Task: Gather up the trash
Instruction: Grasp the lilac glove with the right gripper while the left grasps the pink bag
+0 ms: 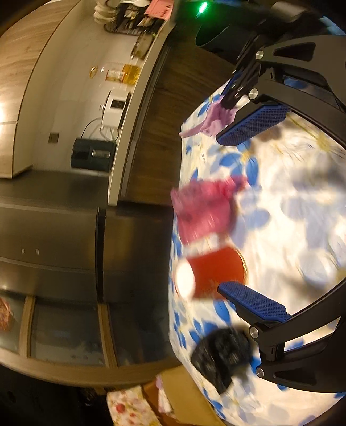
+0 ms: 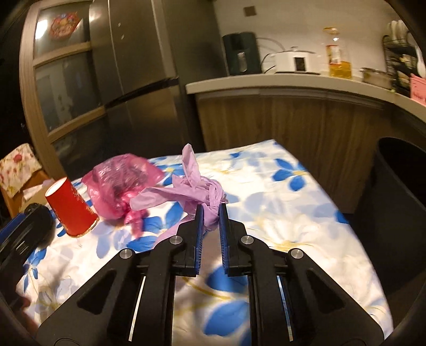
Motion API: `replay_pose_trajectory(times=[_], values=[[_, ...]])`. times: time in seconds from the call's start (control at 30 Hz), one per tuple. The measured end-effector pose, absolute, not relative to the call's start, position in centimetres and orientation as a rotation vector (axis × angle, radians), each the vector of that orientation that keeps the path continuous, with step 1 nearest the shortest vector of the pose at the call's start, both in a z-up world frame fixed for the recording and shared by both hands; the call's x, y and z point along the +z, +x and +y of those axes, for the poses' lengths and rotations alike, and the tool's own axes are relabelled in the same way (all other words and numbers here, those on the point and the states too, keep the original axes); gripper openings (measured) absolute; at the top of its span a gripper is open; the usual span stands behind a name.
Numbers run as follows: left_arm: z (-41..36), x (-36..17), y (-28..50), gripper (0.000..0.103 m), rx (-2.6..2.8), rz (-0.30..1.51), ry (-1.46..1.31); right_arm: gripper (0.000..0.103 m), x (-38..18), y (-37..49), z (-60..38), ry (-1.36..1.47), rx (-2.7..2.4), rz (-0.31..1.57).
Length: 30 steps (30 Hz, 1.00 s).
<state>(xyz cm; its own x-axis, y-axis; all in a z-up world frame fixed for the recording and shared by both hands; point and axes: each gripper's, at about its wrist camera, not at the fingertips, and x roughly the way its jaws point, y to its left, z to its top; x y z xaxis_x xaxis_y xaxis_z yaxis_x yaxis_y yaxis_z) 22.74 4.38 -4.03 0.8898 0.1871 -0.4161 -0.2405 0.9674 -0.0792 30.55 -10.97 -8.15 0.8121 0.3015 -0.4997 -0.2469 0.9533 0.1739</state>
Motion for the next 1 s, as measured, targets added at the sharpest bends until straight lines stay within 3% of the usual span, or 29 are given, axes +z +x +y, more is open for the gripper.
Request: replay_pose_trajectory(times=[0.37,0.57,0.63,0.7,0.73,0.8,0.9,1.0], values=[[3.3,-6.0,30.8,0.097,0.282,0.494,-0.120,0.012,-7.2,28.7,-13.9,0.100,0.282,0.489],[3.1,-6.6,32.8,0.091,0.291,0.525,-0.111,0.012,-7.1,28.5,-14.1,0.097,0.299,0.481],[3.3,-6.8,33.2,0.077,0.294,0.539,-0.120,0.012,-7.1,28.4,-14.2,0.098,0.301,0.484],[3.8,-7.3,33.8,0.055,0.307,0.576,-0.130,0.011,-7.2,28.4,-14.4,0.102,0.300,0.485],[4.0,-7.5,33.9,0.050,0.304,0.586,-0.138,0.011,-7.2,28.4,-14.5,0.104,0.300,0.487],[4.3,-7.9,34.0,0.019,0.308,0.600,-0.150,0.011,-7.2,28.4,-14.5,0.103,0.299,0.485],[4.5,-8.1,34.0,0.007,0.292,0.606,-0.164,0.011,-7.2,28.2,-14.5,0.101,0.300,0.483],[4.4,-8.1,33.7,0.003,0.284,0.595,-0.156,0.011,-7.2,28.2,-14.6,0.101,0.298,0.485]])
